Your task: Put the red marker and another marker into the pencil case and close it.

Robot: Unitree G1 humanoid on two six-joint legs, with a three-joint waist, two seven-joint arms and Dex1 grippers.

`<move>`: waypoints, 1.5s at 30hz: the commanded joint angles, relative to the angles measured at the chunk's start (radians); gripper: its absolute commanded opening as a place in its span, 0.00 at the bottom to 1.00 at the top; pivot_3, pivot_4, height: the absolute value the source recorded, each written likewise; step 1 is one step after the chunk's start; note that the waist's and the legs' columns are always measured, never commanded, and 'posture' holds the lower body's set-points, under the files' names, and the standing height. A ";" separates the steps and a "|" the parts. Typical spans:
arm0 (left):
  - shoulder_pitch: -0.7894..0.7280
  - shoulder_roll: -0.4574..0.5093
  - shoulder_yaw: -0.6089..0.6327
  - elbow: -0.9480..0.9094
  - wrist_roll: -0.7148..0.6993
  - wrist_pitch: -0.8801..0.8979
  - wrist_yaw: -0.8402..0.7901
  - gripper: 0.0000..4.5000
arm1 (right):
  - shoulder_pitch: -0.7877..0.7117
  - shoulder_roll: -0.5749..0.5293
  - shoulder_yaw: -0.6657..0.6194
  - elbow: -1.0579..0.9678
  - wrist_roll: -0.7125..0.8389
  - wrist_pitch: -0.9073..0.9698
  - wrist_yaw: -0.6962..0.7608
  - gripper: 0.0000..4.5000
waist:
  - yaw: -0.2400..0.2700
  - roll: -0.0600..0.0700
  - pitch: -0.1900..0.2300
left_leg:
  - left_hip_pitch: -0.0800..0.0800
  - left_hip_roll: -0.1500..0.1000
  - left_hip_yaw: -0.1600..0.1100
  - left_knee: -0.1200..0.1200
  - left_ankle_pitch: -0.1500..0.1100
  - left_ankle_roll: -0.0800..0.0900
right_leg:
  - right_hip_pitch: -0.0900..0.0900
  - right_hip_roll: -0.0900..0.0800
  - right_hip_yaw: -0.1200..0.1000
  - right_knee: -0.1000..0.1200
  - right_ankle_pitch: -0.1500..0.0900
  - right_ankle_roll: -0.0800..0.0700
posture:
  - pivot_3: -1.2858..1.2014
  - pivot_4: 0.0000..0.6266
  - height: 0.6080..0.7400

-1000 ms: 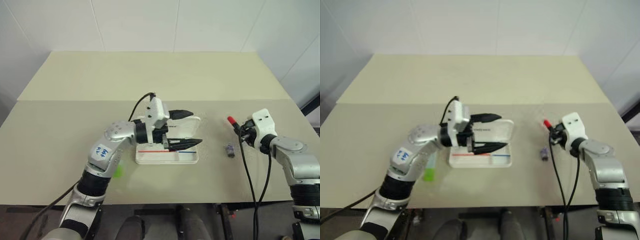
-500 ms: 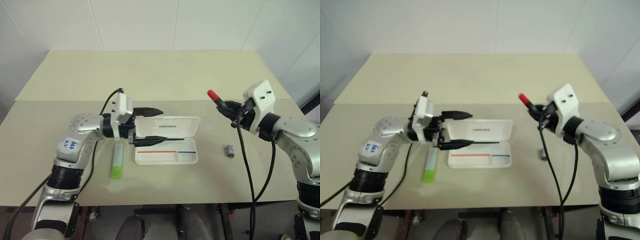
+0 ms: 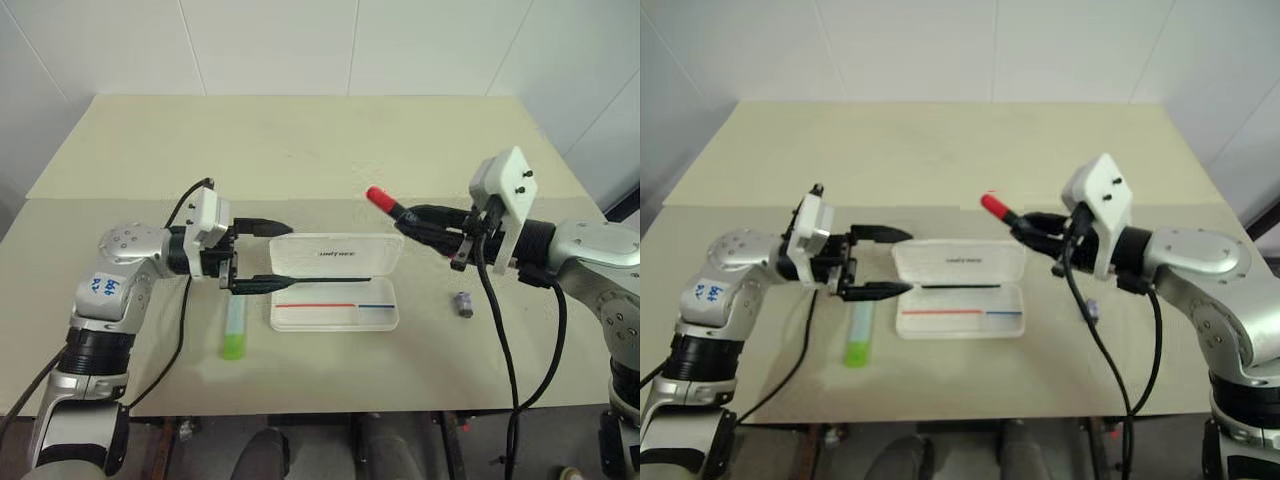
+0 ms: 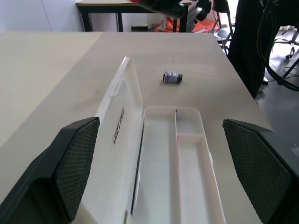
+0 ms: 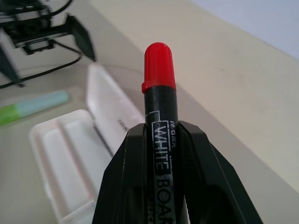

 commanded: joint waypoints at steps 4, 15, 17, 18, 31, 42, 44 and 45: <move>0.064 0.020 0.069 -0.048 -0.056 -0.020 -0.024 1.00 | 0.017 -0.048 0.107 -0.055 -0.015 -0.021 0.055 0.13 | 0.000 0.000 0.000 | 0.000 0.000 0.001 0.001 0.000 0.000 | 0.000 -0.001 0.000 0.000 0.000 0.000 | 0.52 0.24 1.00; 0.164 0.078 0.143 -0.016 -0.038 -0.077 -0.037 1.00 | -0.020 -0.023 0.374 0.046 -0.216 -0.178 0.142 0.13 | -0.008 0.000 0.000 | 0.002 0.000 0.001 0.002 0.000 -0.001 | 0.000 -0.001 0.000 0.001 -0.003 -0.004 | 0.52 0.24 1.00; 0.182 0.097 0.158 -0.002 -0.032 -0.094 -0.044 1.00 | -0.040 -0.003 0.420 0.083 -0.270 -0.220 0.152 0.13 | -0.011 0.000 0.000 | 0.003 0.000 0.001 0.002 0.000 -0.001 | 0.000 0.000 0.000 0.002 -0.002 -0.004 | 0.52 0.24 1.00; 0.187 0.103 0.160 0.000 -0.032 -0.099 -0.046 1.00 | -0.044 0.003 0.430 0.093 -0.286 -0.232 0.156 0.13 | -0.011 0.000 0.000 | 0.003 0.000 0.001 0.002 0.000 -0.001 | 0.000 0.000 0.000 0.002 -0.002 -0.004 | 0.52 0.24 1.00; 0.221 0.122 0.180 0.001 -0.042 -0.122 -0.033 1.00 | -0.139 0.171 0.576 0.304 -0.550 -0.403 0.170 0.13 | -0.023 0.000 0.000 | 0.002 0.000 0.000 0.002 0.000 -0.001 | -0.001 -0.002 -0.003 0.008 -0.002 -0.003 | 0.52 0.24 1.00; 0.193 0.103 0.160 0.007 -0.036 -0.128 -0.020 1.00 | -0.181 0.236 0.609 0.381 -0.646 -0.499 0.232 0.13 | -0.025 0.000 0.000 | 0.003 0.000 0.000 0.002 0.000 -0.001 | -0.001 -0.001 -0.004 0.010 -0.002 -0.004 | 0.52 0.24 1.00; 0.187 0.099 0.157 0.011 -0.034 -0.131 -0.020 1.00 | -0.184 0.247 0.618 0.393 -0.661 -0.519 0.244 0.13 | -0.025 0.000 0.000 | 0.003 0.000 0.000 0.002 0.000 -0.001 | -0.001 -0.001 -0.004 0.010 -0.002 -0.004 | 0.52 0.24 1.00; 0.185 0.097 0.157 0.012 -0.032 -0.132 -0.020 1.00 | -0.184 0.251 0.620 0.397 -0.667 -0.526 0.249 0.13 | -0.025 0.000 0.000 | 0.003 0.000 0.000 0.002 0.000 -0.001 | -0.001 -0.001 -0.004 0.010 -0.002 -0.004 | 0.52 0.24 1.00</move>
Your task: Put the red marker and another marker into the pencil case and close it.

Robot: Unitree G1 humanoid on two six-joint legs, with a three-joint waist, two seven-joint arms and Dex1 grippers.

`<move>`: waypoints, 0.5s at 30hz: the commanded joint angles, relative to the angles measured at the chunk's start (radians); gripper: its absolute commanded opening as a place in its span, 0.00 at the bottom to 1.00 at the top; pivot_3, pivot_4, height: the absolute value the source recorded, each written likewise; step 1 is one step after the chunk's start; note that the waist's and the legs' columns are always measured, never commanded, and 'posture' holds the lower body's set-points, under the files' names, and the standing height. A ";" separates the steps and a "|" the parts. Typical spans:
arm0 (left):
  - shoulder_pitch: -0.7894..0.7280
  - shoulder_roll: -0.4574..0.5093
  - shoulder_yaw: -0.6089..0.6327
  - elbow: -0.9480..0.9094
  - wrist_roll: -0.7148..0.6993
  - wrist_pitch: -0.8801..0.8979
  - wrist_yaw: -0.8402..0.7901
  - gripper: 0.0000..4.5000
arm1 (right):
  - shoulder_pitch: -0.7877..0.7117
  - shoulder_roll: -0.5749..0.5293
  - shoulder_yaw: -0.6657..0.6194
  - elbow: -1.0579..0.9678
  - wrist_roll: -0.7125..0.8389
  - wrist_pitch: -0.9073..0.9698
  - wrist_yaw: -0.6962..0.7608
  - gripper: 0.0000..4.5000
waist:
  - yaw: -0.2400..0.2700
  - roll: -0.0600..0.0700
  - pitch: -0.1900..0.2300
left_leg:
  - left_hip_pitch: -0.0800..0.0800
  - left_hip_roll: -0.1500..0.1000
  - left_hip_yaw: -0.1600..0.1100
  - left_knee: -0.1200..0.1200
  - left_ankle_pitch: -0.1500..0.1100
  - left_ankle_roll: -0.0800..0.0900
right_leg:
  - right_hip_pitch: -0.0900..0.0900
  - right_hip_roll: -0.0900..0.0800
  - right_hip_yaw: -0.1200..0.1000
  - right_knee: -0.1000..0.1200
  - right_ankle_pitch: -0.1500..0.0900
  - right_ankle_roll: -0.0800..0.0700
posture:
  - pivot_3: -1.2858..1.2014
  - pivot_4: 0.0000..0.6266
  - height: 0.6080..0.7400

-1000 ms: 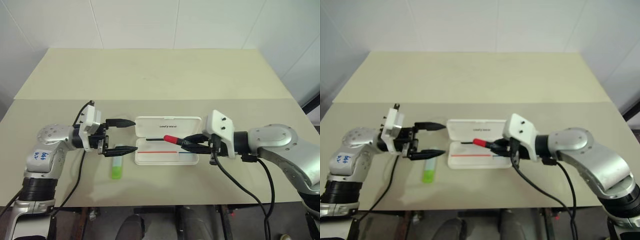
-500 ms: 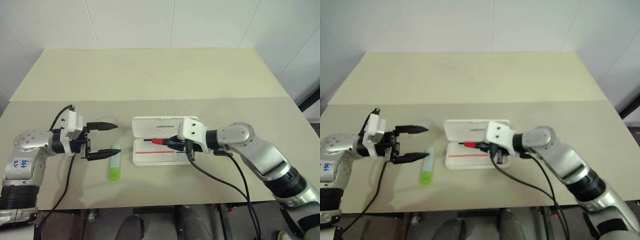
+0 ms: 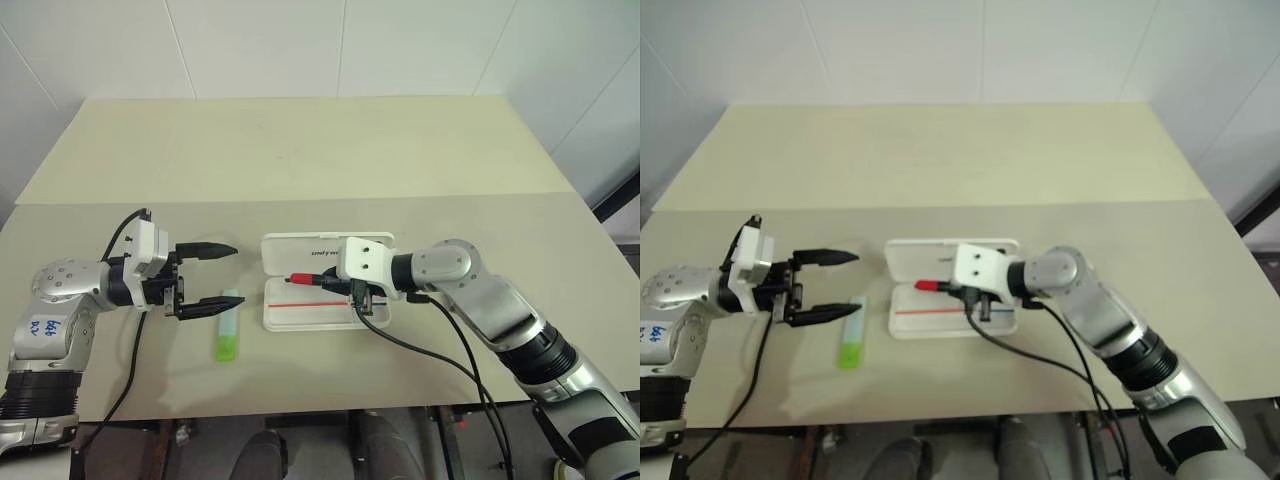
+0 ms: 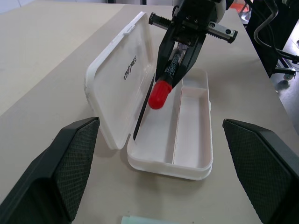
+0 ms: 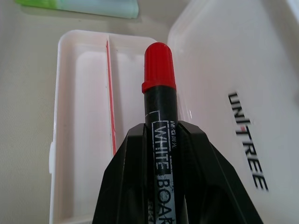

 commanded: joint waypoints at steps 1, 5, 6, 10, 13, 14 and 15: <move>-0.024 -0.004 0.003 -0.013 -0.010 -0.016 0.002 1.00 | -0.016 0.015 0.004 -0.002 -0.022 -0.044 0.025 0.13 | 0.000 0.000 0.000 | 0.000 0.000 0.000 0.000 0.000 0.000 | 0.000 0.000 0.000 0.000 0.000 0.000 | 0.52 0.24 1.00; -0.034 -0.009 0.001 -0.010 -0.007 -0.018 0.003 1.00 | -0.020 0.037 0.007 0.017 -0.042 -0.071 0.036 0.13 | 0.000 0.000 0.000 | 0.000 0.000 0.000 0.000 0.000 0.000 | 0.000 0.000 0.000 0.000 0.000 0.000 | 0.52 0.24 1.00; -0.036 -0.010 0.001 -0.009 -0.007 -0.019 0.004 1.00 | -0.021 0.041 0.007 0.021 -0.047 -0.075 0.039 0.13 | 0.000 0.000 0.000 | 0.000 0.000 0.000 0.000 0.000 0.000 | 0.000 0.000 0.000 0.000 0.000 0.000 | 0.52 0.24 1.00; -0.041 -0.013 -0.001 -0.010 -0.004 -0.019 0.007 1.00 | -0.025 0.053 0.011 0.050 -0.079 -0.111 0.045 0.13 | 0.000 0.000 0.000 | 0.000 0.000 0.000 0.000 0.000 0.000 | 0.000 0.000 0.000 0.001 0.000 0.000 | 0.52 0.24 1.00; -0.044 -0.014 -0.002 -0.007 0.000 -0.024 0.008 1.00 | -0.028 0.067 0.006 0.070 -0.091 -0.129 0.046 0.13 | -0.001 0.000 0.000 | 0.000 0.000 0.000 0.000 0.000 0.000 | 0.000 0.000 0.000 0.001 0.000 0.000 | 0.52 0.24 1.00; -0.045 -0.015 -0.001 -0.007 0.000 -0.025 0.009 1.00 | -0.029 0.072 0.004 0.077 -0.093 -0.140 0.047 0.13 | -0.001 0.000 0.000 | 0.000 0.000 0.000 0.000 0.000 0.000 | 0.000 0.000 0.000 0.001 0.000 0.000 | 0.52 0.24 1.00; -0.045 -0.015 -0.002 -0.009 0.000 -0.025 0.010 1.00 | -0.031 0.078 0.001 0.085 -0.097 -0.147 0.046 0.13 | -0.001 0.000 0.000 | 0.000 0.000 0.000 0.000 0.000 0.000 | 0.000 0.000 0.000 0.001 0.000 0.000 | 0.52 0.24 1.00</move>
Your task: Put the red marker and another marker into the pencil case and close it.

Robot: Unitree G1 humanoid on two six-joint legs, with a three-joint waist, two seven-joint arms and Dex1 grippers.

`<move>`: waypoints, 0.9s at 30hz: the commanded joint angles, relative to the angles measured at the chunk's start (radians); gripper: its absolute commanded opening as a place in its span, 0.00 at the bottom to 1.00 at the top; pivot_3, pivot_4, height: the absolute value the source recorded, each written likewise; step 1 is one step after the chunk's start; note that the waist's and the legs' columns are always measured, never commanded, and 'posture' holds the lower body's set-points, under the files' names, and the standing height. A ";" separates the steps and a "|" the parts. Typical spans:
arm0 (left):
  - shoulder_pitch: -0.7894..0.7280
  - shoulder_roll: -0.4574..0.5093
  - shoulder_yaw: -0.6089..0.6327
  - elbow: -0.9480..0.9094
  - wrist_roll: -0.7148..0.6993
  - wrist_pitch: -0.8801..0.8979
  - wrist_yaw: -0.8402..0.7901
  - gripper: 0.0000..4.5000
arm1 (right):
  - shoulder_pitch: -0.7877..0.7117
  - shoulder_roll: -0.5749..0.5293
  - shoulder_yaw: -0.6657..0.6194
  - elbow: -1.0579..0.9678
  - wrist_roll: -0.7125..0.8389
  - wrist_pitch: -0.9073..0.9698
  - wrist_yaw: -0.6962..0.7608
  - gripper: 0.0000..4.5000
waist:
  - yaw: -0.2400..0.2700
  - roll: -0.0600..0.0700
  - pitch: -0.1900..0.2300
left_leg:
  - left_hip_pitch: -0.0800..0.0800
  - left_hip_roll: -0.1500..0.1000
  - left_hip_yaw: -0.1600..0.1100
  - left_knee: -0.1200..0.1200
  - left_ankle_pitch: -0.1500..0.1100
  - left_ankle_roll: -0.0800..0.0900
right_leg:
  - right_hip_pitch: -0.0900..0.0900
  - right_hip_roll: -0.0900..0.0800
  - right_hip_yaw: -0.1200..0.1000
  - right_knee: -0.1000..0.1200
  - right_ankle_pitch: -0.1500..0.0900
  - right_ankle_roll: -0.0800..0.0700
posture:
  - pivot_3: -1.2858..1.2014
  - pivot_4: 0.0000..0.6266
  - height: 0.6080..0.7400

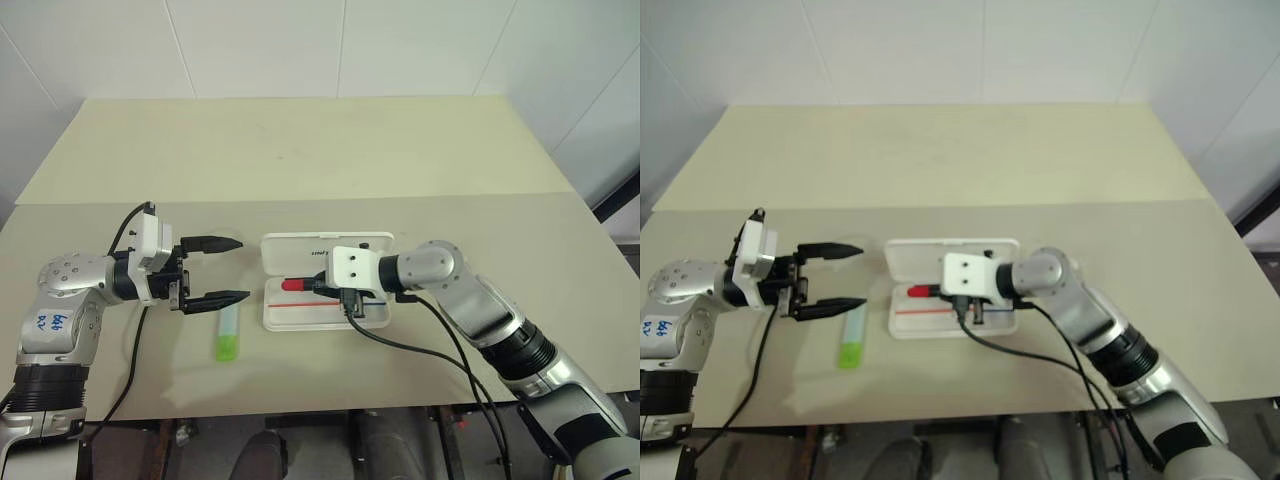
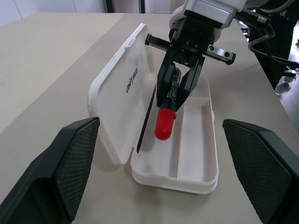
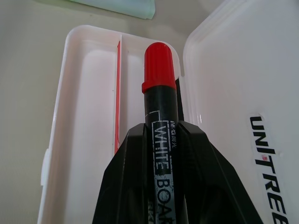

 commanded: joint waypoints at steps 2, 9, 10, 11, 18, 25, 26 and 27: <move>-0.018 -0.002 0.003 -0.014 -0.003 -0.018 0.009 1.00 | -0.027 0.021 -0.013 0.006 -0.015 -0.045 0.007 0.21 | 0.000 0.000 0.000 | 0.000 0.000 0.000 0.000 0.000 0.000 | 0.000 0.000 0.000 0.000 0.000 0.000 | 0.52 0.24 1.00; -0.018 -0.006 0.002 -0.016 -0.003 -0.023 0.015 1.00 | -0.026 0.024 -0.037 -0.013 0.001 -0.034 0.027 0.73 | 0.000 0.000 0.000 | 0.000 0.000 0.000 0.000 0.000 0.000 | 0.000 0.000 0.000 0.001 0.000 0.000 | 0.52 0.24 1.00; -0.018 -0.006 0.002 -0.015 -0.002 -0.024 0.016 1.00 | -0.024 0.023 -0.041 -0.021 0.007 -0.026 0.034 0.81 | 0.000 0.000 0.000 | 0.000 0.000 0.000 0.000 0.000 0.000 | 0.000 0.000 0.000 0.001 0.000 0.000 | 0.52 0.24 1.00; -0.018 -0.007 0.001 -0.015 -0.002 -0.024 0.016 1.00 | -0.022 0.021 -0.045 -0.032 0.013 -0.018 0.041 0.90 | 0.000 0.000 0.000 | 0.000 0.000 0.000 0.000 0.000 0.000 | 0.000 0.000 0.000 0.001 0.000 0.000 | 0.52 0.24 1.00; -0.028 -0.023 -0.010 -0.026 -0.009 -0.013 0.028 1.00 | 0.012 -0.011 -0.097 -0.158 0.088 0.090 0.070 0.96 | 0.001 0.000 0.000 | 0.000 0.000 0.000 0.001 0.000 0.000 | 0.000 0.000 0.000 0.003 0.000 -0.001 | 0.52 0.24 1.00; -0.036 -0.046 -0.023 -0.038 -0.017 -0.002 0.038 1.00 | 0.094 -0.063 -0.211 -0.354 0.246 0.287 0.067 0.96 | 0.002 0.000 0.000 | 0.000 0.000 -0.001 0.002 0.000 0.000 | 0.000 0.000 -0.001 0.004 -0.001 -0.001 | 0.52 0.24 1.00; -0.038 -0.052 -0.024 -0.041 -0.021 0.001 0.042 1.00 | 0.109 -0.071 -0.238 -0.387 0.282 0.325 0.064 0.96 | 0.003 0.000 0.000 | 0.000 0.000 -0.001 0.002 0.000 0.000 | 0.000 0.000 -0.001 0.004 -0.001 -0.001 | 0.52 0.24 1.00; -0.041 -0.056 -0.025 -0.042 -0.023 0.004 0.045 1.00 | 0.119 -0.077 -0.258 -0.412 0.310 0.355 0.059 0.96 | 0.003 0.000 0.000 | 0.000 0.000 -0.001 0.002 0.000 0.000 | 0.000 0.000 -0.001 0.004 -0.001 -0.001 | 0.52 0.24 1.00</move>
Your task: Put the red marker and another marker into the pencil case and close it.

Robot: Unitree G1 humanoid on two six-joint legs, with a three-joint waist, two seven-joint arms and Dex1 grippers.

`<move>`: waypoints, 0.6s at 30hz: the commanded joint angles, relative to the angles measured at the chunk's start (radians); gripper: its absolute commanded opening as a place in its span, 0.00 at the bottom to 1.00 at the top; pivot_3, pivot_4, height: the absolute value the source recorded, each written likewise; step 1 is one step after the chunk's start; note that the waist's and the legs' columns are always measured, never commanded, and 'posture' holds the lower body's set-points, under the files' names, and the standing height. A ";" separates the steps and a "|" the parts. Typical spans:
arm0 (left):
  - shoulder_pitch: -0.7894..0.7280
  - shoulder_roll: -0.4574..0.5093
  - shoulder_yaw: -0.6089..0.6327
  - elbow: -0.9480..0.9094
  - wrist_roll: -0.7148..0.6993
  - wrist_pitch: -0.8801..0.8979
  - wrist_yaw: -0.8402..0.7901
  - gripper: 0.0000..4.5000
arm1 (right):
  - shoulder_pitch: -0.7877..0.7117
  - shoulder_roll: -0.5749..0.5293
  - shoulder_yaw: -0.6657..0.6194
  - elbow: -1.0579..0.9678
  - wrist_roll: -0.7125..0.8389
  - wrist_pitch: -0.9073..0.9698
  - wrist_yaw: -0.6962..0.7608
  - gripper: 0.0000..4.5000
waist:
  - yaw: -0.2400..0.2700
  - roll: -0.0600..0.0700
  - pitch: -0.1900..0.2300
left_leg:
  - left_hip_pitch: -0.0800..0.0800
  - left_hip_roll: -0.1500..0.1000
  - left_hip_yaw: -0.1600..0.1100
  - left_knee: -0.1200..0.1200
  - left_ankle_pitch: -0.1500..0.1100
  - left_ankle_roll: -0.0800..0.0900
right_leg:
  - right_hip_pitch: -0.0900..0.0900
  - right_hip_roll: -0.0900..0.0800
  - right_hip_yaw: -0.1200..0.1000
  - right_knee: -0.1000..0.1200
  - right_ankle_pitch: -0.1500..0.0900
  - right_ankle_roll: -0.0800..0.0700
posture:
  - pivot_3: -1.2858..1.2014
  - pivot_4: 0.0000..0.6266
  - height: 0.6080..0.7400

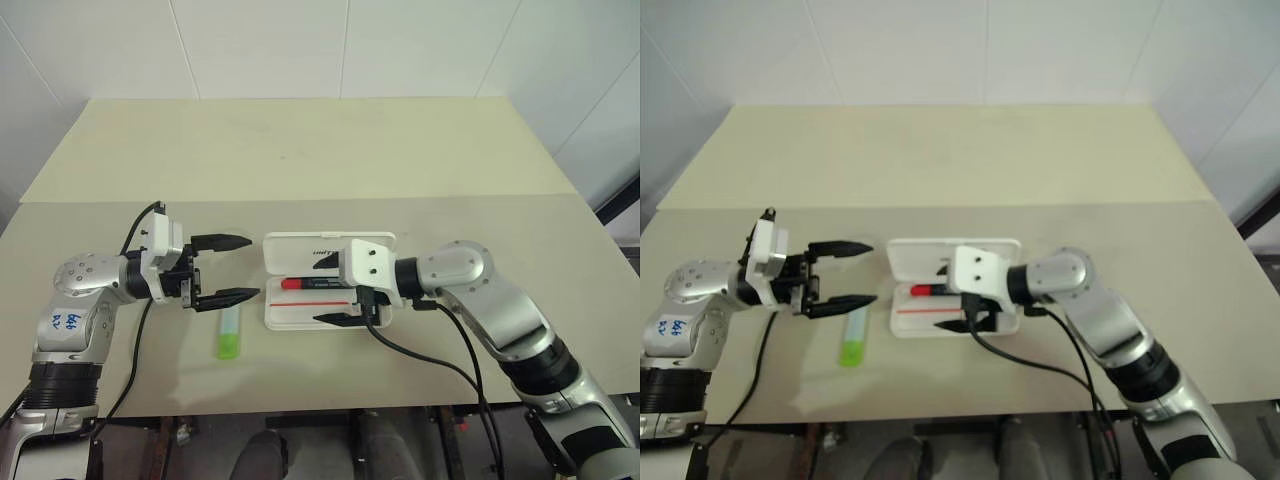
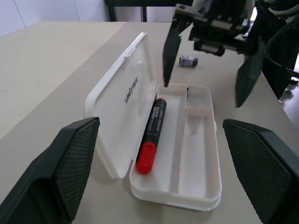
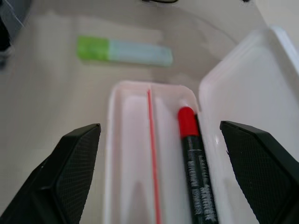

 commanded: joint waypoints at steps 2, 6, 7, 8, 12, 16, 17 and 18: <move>-0.021 -0.015 0.000 -0.041 -0.021 0.010 0.019 1.00 | 0.033 -0.032 -0.115 -0.139 0.131 0.121 -0.017 0.96 | 0.000 0.000 0.000 | 0.000 0.000 0.000 0.000 0.000 0.000 | 0.000 0.000 0.000 0.000 0.000 0.000 | 0.52 0.24 1.00; -0.023 -0.032 0.000 -0.043 -0.023 0.011 0.027 1.00 | 0.065 -0.069 -0.195 -0.201 0.215 0.192 -0.037 0.96 | -0.001 0.000 0.000 | 0.000 0.000 0.000 0.000 0.000 0.000 | 0.000 0.000 0.000 0.001 0.000 0.000 | 0.52 0.24 1.00; -0.022 -0.035 0.002 -0.046 -0.026 0.014 0.031 1.00 | 0.070 -0.075 -0.222 -0.212 0.239 0.212 -0.048 0.96 | -0.002 0.000 0.000 | 0.000 0.000 0.000 0.000 0.000 0.000 | 0.000 0.000 0.000 0.001 0.000 0.000 | 0.52 0.24 1.00; -0.020 -0.036 0.005 -0.051 -0.027 0.017 0.036 1.00 | 0.074 -0.081 -0.247 -0.221 0.262 0.231 -0.058 0.96 | -0.001 0.000 0.000 | 0.001 0.000 0.000 0.000 0.000 0.000 | 0.000 0.000 0.000 0.001 0.000 0.000 | 0.52 0.24 1.00; -0.002 -0.039 0.020 -0.071 -0.028 0.022 0.064 1.00 | 0.100 -0.111 -0.317 -0.244 0.327 0.267 -0.085 0.96 | 0.001 0.000 0.000 | 0.001 0.000 0.000 0.000 0.000 0.000 | 0.000 0.000 0.000 0.001 0.000 0.000 | 0.52 0.24 1.00; 0.033 -0.043 0.041 -0.115 -0.030 0.039 0.125 1.00 | 0.142 -0.142 -0.359 -0.249 0.369 0.257 -0.099 0.96 | -0.001 0.000 0.000 | 0.000 0.000 0.000 0.000 0.000 0.000 | 0.000 0.000 0.000 0.000 0.000 0.000 | 0.52 0.24 1.00; 0.048 -0.044 0.050 -0.130 -0.028 0.040 0.146 1.00 | 0.164 -0.155 -0.368 -0.245 0.373 0.236 -0.089 0.96 | 0.000 0.000 0.000 | 0.000 0.000 0.000 0.000 0.000 0.000 | 0.000 0.000 0.000 0.000 0.000 0.000 | 0.52 0.24 1.00; 0.058 -0.045 0.055 -0.140 -0.028 0.041 0.160 1.00 | 0.180 -0.165 -0.374 -0.243 0.375 0.220 -0.082 0.96 | 0.000 0.000 0.000 | 0.000 0.000 0.000 0.000 0.000 0.000 | 0.000 0.000 0.000 0.000 0.000 0.000 | 0.52 0.24 1.00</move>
